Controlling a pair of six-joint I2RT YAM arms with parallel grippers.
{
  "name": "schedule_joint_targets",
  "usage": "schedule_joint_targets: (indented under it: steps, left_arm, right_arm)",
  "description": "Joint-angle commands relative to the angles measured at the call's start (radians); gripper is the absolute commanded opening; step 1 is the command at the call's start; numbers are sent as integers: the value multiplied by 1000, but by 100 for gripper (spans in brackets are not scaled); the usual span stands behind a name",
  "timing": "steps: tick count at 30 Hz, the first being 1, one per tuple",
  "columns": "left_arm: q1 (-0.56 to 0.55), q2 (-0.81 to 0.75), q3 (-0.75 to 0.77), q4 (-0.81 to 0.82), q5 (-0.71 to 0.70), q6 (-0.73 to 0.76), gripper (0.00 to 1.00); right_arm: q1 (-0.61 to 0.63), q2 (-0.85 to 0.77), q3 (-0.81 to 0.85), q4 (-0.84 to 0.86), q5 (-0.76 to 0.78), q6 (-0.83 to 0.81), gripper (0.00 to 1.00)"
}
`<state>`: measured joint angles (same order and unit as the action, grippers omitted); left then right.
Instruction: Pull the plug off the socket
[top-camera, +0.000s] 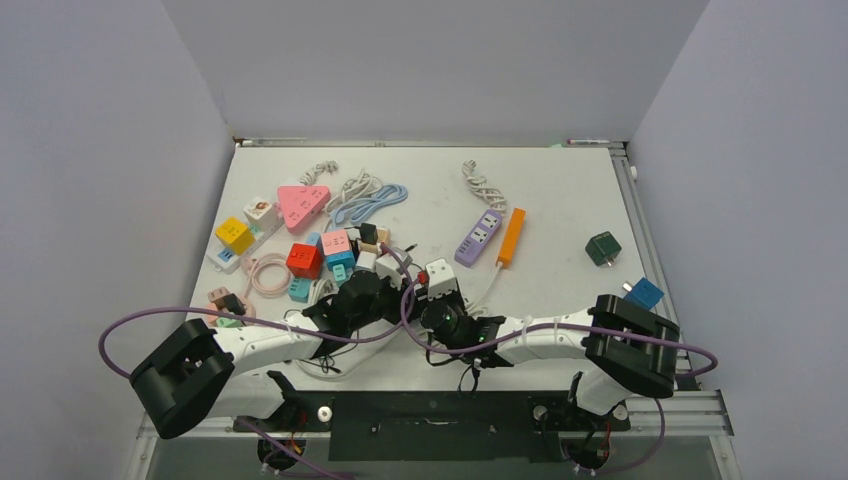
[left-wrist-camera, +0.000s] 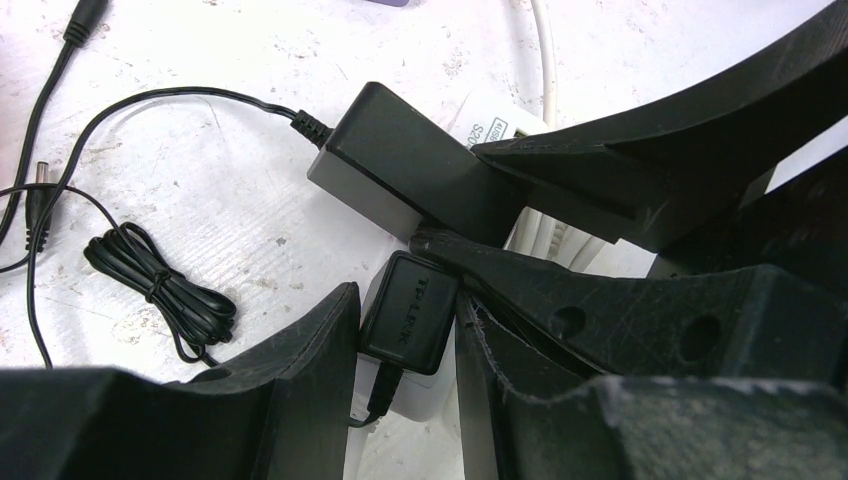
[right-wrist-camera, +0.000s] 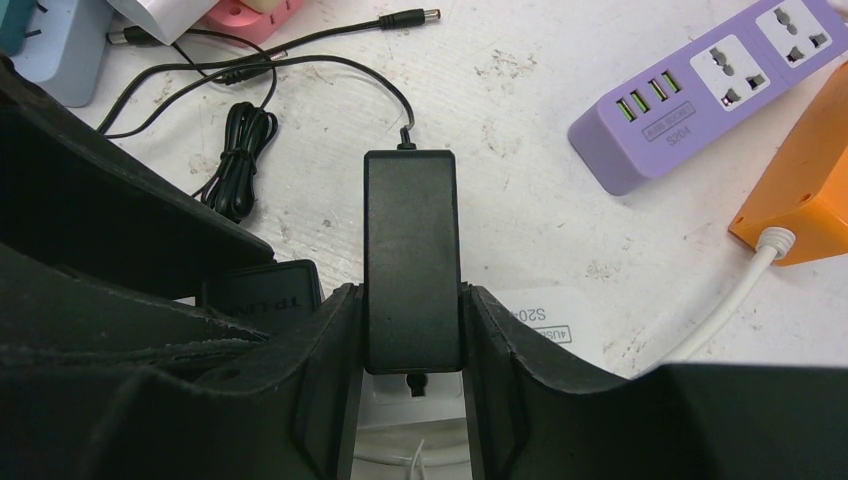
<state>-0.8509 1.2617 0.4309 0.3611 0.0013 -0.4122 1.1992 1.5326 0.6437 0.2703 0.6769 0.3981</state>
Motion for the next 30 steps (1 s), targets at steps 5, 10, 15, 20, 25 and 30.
schedule_joint_targets:
  steps: [5,10,15,20,25,30]
  left_arm:
    - [22,42,-32,-109,-133,-15,0]
    - [20,47,-28,-115,-135,-8,0]
    - [21,53,-25,-117,-135,-7,0]
    - [21,57,-20,-122,-136,-7,0]
    - [21,58,-18,-125,-140,-8,0]
    - [21,59,-18,-125,-141,-12,0]
  right_arm:
    - [-72,-68,-28,30,-121,87,5]
    - [-167,-104,-66,47,-239,151,5]
    - [-199,-111,-74,48,-286,162,5]
    - [-189,-104,-69,47,-262,156,5]
    - [-132,-108,-46,22,-174,115,5]
    - [-71,-99,-22,4,-91,80,5]
